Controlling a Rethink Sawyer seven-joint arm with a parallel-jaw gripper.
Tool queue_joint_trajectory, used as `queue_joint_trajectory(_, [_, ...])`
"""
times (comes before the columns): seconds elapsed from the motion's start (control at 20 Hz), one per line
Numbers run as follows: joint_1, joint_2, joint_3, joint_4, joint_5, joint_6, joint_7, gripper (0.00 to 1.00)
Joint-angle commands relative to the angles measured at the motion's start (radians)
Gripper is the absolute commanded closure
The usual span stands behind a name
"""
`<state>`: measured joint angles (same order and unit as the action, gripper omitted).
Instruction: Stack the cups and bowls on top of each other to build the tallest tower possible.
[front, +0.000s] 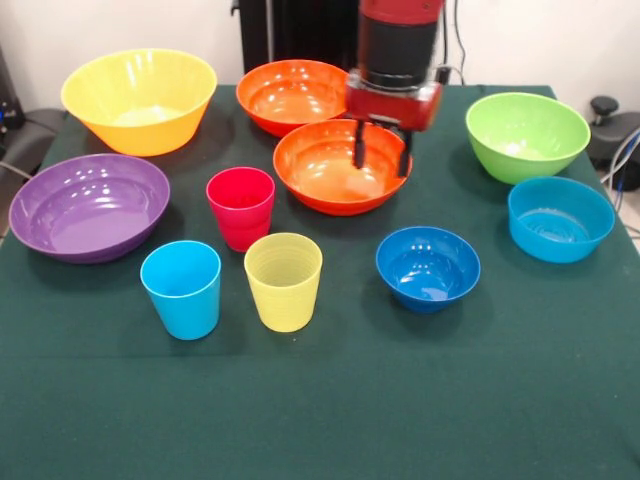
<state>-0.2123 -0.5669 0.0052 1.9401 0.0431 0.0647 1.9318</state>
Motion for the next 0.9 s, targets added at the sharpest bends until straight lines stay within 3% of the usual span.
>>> queue_joint_trajectory(0.05, [-0.077, -0.124, 0.079, 0.041, -0.053, 0.152, 0.024, 0.0])
queue_joint_trajectory(0.3, [-0.115, -0.164, 0.109, 0.067, -0.049, 0.177, 0.027, 0.0])
queue_joint_trajectory(0.9, [-0.122, -0.13, 0.114, 0.101, -0.06, 0.105, 0.069, 0.0])
